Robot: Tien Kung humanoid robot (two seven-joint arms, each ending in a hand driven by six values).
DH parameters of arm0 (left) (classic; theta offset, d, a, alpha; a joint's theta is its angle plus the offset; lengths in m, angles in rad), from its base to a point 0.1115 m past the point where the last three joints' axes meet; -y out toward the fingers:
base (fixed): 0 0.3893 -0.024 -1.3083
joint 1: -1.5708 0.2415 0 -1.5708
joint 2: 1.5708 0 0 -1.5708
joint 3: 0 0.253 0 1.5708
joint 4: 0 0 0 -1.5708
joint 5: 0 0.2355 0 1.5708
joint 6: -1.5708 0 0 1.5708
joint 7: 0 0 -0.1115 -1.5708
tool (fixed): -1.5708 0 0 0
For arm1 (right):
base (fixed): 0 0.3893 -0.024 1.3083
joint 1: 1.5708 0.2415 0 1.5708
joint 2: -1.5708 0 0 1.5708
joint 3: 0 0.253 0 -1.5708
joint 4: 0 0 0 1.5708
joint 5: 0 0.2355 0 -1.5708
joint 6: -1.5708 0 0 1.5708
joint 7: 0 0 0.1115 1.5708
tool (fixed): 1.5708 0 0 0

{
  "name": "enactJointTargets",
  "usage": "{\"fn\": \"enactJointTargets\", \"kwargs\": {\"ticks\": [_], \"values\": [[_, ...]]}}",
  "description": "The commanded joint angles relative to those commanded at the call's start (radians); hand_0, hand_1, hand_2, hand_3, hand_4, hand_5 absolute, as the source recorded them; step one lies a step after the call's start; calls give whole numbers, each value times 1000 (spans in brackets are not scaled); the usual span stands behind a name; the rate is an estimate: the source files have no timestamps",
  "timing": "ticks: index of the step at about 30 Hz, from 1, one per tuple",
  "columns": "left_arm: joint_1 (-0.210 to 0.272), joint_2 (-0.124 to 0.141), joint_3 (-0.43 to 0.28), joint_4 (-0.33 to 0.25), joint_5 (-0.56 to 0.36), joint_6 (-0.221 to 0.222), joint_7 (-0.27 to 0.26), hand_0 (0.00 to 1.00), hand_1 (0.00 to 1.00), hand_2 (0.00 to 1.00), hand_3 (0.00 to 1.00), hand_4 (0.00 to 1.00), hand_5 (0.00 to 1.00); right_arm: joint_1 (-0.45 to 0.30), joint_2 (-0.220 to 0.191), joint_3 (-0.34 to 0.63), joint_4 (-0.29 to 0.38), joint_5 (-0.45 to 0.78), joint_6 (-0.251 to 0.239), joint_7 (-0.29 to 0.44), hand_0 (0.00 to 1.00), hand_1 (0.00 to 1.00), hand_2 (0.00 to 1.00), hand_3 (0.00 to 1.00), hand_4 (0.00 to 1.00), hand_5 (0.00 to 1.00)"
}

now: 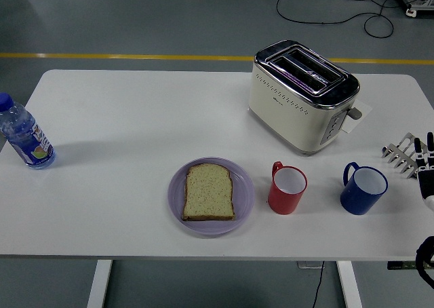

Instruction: Pick up the cup,pour liquid into bread,place the cup on the desk

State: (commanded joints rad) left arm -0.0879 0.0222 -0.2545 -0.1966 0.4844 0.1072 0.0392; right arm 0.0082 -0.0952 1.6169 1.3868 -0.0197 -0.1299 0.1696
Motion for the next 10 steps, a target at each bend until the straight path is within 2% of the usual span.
{"fn": "enactJointTargets", "kwargs": {"ticks": [10], "values": [[0,1,0,0,0,0,0,647,613,607,527,305,738,1,3,-2,-2,5,-1,2,711,666,698,647,581,234]]}}
